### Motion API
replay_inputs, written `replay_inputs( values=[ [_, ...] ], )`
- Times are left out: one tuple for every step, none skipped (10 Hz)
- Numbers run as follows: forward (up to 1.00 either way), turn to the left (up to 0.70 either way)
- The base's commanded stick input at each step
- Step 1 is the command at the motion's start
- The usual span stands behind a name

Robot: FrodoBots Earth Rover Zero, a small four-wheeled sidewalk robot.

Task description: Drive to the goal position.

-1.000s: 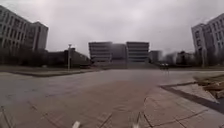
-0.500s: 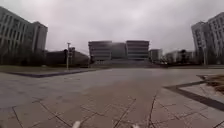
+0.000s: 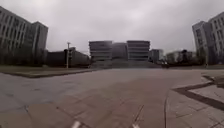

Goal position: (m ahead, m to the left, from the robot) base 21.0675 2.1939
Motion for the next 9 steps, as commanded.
replay_inputs(
  values=[
    [0.7,0.0],
    [0.7,0.0],
    [0.7,0.0],
    [0.7,0.0],
    [0.7,0.0],
    [0.7,0.0],
    [0.7,0.0],
    [0.7,0.0],
    [0.7,0.0]
  ],
)
